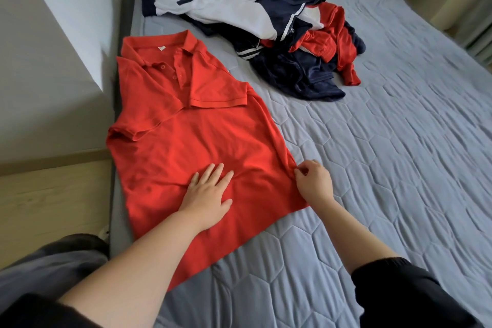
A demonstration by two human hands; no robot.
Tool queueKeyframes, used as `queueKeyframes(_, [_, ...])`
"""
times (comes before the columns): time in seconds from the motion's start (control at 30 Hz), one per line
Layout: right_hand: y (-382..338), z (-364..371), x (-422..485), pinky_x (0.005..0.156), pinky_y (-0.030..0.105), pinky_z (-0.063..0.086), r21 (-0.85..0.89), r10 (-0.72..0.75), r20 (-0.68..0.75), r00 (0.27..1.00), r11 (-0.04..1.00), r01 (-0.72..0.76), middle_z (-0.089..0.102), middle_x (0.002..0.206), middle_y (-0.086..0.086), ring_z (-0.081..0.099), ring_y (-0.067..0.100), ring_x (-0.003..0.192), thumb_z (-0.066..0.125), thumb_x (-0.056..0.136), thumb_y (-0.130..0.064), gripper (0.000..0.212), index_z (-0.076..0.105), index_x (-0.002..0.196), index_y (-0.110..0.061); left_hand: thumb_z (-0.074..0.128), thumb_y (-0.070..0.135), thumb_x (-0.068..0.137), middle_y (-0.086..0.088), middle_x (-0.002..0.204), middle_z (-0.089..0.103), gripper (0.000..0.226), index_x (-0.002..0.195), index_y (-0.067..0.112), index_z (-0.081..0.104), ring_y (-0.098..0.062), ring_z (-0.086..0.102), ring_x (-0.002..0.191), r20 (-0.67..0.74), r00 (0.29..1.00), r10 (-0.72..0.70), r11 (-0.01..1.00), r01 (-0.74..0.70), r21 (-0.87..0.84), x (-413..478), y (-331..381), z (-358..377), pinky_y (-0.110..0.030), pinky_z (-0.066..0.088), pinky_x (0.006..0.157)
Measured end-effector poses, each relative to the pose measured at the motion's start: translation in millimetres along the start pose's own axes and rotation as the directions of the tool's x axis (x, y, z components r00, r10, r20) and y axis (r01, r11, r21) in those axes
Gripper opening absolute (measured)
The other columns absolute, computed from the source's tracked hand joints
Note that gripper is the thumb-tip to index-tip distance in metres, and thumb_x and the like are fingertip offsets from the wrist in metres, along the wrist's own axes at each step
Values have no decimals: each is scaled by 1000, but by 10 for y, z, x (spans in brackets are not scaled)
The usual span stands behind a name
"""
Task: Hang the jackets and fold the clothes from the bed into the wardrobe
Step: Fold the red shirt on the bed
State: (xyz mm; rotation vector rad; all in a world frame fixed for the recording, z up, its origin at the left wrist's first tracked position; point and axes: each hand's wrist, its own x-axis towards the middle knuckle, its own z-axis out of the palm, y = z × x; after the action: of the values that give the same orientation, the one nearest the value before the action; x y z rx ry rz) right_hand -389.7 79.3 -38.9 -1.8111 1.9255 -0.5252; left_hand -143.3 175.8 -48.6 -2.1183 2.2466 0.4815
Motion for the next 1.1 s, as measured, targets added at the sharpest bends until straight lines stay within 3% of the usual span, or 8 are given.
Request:
queueKeyframes(0.13, [38, -221, 198, 57, 26, 37, 353, 295, -21, 955, 896, -269, 51, 56, 0, 49, 18, 61, 60, 85, -11, 25, 57, 61, -15, 36, 50, 96, 6, 161, -4, 68, 152, 32, 2, -12, -7, 147, 4, 1000, -18, 1000, 18, -14, -52, -74, 64, -40, 3, 118])
queueKeyframes(0.33, [72, -347, 477, 62, 30, 36, -113, 265, 226, 937, 963, -246, 50, 65, 8, 50, 26, 69, 57, 93, -28, 32, 53, 68, -8, 30, 53, 97, 7, 160, -8, 67, 151, 35, -3, -11, -8, 147, -31, 999, -28, 999, 29, 18, -102, -114, 159, -38, 1, 118])
queueKeyframes(0.53, [246, -397, 513, 51, 30, 32, 65, 358, 66, 931, 930, -362, 42, 51, 7, 46, 25, 54, 64, 87, -19, 40, 44, 54, -10, 28, 53, 97, 6, 160, -10, 66, 151, 36, -4, -11, -9, 147, -39, 999, -25, 999, 26, 43, -158, -154, 190, -37, 1, 118])
queueKeyframes(0.77, [70, -195, 351, 74, 40, 38, -368, 163, -126, 979, 908, -199, 61, 112, 22, 57, 40, 104, 38, 100, -18, 22, 47, 113, -3, 31, 52, 96, 4, 160, -10, 68, 151, 34, -3, -12, -10, 147, -28, 999, 18, 999, -16, 40, -164, -195, 154, -37, 0, 118])
queueKeyframes(0.87, [-10, -96, 216, 91, 46, 38, -401, -241, -217, 946, 906, 139, 55, 123, 18, 51, 38, 112, 51, 90, -7, 34, 52, 124, -4, 33, 53, 95, 1, 160, -12, 69, 152, 34, -3, -14, -12, 146, -8, 999, 51, 998, -50, 45, -165, -215, 130, -37, -1, 118])
queueKeyframes(0.93, [12, 33, 87, 104, 49, 33, -482, -463, -36, 886, 784, 390, 48, 138, 17, 45, 34, 127, 54, 89, -10, 46, 49, 135, -7, 33, 53, 95, 0, 160, -12, 70, 151, 34, -3, -15, -12, 146, 5, 998, 63, 996, -63, 58, -162, -217, 110, -38, -2, 118])
queueKeyframes(1.0, [78, 130, -4, 116, 50, 16, -560, -330, 241, 913, 721, 408, 25, 157, 9, 21, 23, 145, 40, 99, -26, 54, 28, 149, -11, 35, 53, 95, 2, 160, -10, 69, 151, 35, -1, -14, -12, 146, 21, 997, 73, 997, -74, 33, -140, -230, 59, -38, -2, 118])
queueKeyframes(1.1, [-18, 234, -3, 118, 50, 2, -594, -121, 206, 971, 773, 222, 14, 160, 7, 7, 19, 148, 31, 98, -24, 56, 19, 151, -9, 35, 52, 96, 5, 161, -6, 66, 151, 37, 2, -13, -11, 146, 19, 997, 77, 997, -78, 24, -88, -281, -43, -41, -3, 117])
